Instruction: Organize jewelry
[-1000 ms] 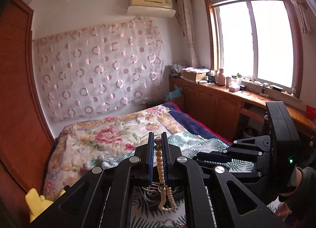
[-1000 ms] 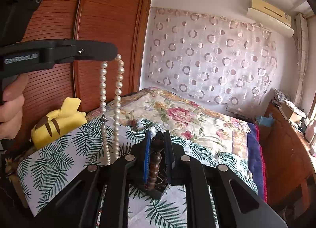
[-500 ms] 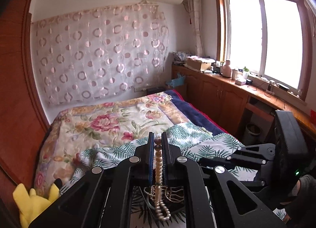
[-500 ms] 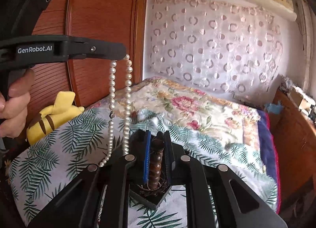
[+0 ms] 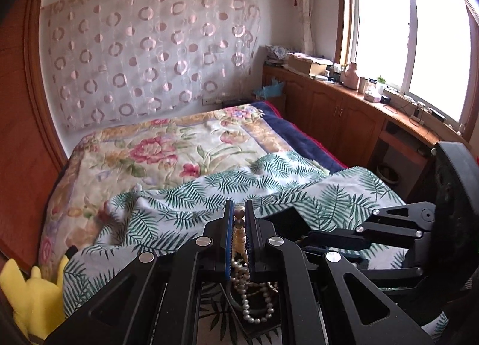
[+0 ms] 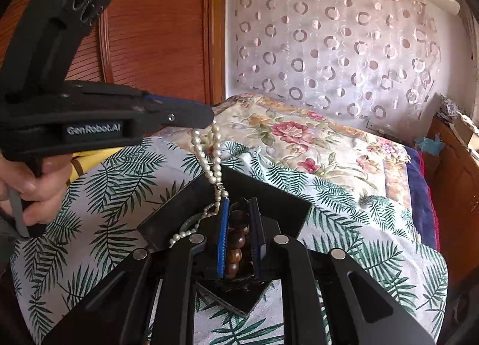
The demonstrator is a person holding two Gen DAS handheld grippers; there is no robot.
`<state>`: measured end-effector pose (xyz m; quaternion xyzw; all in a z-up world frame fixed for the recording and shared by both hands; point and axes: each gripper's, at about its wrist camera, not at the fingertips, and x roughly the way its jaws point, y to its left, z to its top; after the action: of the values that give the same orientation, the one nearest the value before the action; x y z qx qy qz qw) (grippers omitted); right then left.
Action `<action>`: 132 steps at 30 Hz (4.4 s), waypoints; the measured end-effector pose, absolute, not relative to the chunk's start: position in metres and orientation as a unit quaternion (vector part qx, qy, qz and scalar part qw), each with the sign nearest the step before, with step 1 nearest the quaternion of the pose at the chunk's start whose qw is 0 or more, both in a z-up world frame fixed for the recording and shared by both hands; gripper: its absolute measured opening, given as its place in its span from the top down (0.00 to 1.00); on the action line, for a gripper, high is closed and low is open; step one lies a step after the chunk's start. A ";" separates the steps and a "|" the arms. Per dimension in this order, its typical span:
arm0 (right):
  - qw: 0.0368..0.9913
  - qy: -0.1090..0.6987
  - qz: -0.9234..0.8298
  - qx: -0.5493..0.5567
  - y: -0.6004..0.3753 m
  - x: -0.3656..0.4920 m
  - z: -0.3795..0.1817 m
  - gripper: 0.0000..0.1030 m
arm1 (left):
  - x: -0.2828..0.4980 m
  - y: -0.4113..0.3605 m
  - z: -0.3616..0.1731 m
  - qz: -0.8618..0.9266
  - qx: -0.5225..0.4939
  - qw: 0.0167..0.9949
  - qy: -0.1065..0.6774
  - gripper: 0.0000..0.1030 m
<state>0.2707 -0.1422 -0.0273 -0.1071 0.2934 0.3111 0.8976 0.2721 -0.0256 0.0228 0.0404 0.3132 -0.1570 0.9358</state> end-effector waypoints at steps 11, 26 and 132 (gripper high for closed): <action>0.892 0.308 0.313 -0.111 -0.140 0.263 -0.035 0.85 | 0.266 -0.019 0.004 -0.153 0.032 0.932 0.328 0.94; 0.899 0.301 0.300 -0.103 -0.161 0.195 -0.029 0.73 | 0.231 -0.007 -0.013 -0.135 0.025 0.934 0.330 0.56; 0.887 0.370 0.267 -0.072 -0.203 0.086 -0.103 0.97 | 0.128 -0.021 -0.066 -0.163 0.031 0.909 0.382 0.99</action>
<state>0.0856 -0.2028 -0.1030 -0.0724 0.3704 0.2670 0.8867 0.1281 -0.0207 -0.0658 0.0313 0.3820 -0.1631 0.9091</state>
